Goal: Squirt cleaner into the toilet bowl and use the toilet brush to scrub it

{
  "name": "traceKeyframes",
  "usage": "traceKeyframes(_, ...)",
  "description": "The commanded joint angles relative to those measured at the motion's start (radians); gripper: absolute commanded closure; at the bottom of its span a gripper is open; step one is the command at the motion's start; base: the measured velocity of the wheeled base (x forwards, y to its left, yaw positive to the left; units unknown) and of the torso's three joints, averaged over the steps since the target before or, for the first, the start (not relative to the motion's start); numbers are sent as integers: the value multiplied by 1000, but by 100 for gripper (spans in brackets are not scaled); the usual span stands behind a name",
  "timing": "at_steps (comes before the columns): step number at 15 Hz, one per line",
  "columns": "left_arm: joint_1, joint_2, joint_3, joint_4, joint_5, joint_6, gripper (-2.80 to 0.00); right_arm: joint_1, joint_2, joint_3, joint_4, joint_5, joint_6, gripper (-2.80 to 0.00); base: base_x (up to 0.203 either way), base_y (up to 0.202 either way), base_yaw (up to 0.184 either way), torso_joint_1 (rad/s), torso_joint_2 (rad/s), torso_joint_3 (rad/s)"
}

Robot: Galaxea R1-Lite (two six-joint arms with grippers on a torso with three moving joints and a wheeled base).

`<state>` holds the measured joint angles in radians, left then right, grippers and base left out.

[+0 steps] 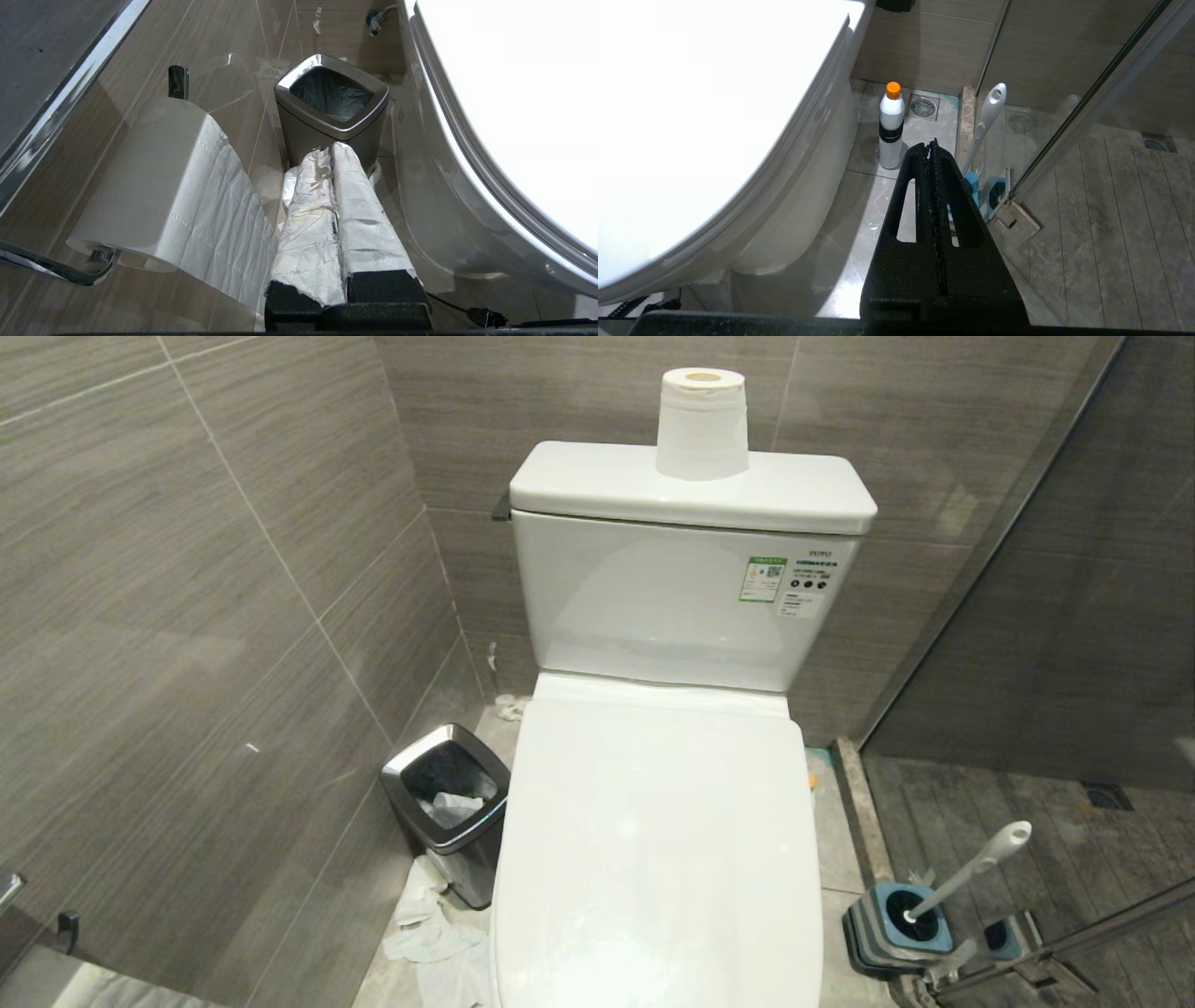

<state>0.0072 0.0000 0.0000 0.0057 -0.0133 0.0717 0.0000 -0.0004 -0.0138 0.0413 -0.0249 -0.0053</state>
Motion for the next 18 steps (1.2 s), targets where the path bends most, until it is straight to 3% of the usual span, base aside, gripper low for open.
traceKeyframes(1,0,2,2,0,0,0,0,0,0,0,0,-1,-1,0,0,0,0,0,0,0)
traceKeyframes(18,0,2,2,0,0,0,0,0,0,-2,2,2,-1,0,0,0,0,0,0,0)
